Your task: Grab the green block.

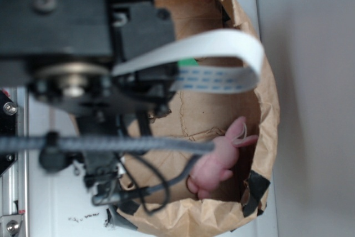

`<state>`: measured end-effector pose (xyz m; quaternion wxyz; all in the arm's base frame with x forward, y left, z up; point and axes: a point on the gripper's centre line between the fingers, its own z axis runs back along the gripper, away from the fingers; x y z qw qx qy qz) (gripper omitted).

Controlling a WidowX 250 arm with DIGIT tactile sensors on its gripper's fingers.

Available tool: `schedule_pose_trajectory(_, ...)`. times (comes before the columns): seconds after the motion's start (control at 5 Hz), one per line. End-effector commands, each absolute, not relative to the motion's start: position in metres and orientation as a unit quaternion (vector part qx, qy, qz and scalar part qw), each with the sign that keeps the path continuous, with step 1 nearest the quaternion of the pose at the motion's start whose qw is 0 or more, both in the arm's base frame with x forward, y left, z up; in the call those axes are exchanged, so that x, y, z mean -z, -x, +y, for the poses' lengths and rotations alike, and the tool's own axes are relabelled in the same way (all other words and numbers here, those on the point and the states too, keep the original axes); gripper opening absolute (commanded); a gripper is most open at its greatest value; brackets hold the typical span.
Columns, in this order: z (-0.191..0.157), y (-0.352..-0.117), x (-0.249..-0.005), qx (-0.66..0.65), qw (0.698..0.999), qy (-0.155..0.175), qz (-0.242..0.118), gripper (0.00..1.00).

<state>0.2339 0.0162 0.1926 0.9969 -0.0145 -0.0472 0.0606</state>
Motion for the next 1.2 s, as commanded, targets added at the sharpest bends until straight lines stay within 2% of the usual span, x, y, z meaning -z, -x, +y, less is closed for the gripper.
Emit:
schedule_pose_trajectory(0.0,0.044,-0.261,-0.191,-0.141,0.983,0.059,-0.105,1.0)
schedule_pose_trajectory(0.4,0.057,-0.28,-0.173,-0.208,0.968,0.101,-0.1,1.0)
schedule_pose_trajectory(0.6,0.058,-0.281,-0.17,-0.271,0.951,0.1,-0.113,1.0)
schedule_pose_trajectory(1.0,0.058,-0.281,-0.17,-0.271,0.951,0.1,-0.113,1.0)
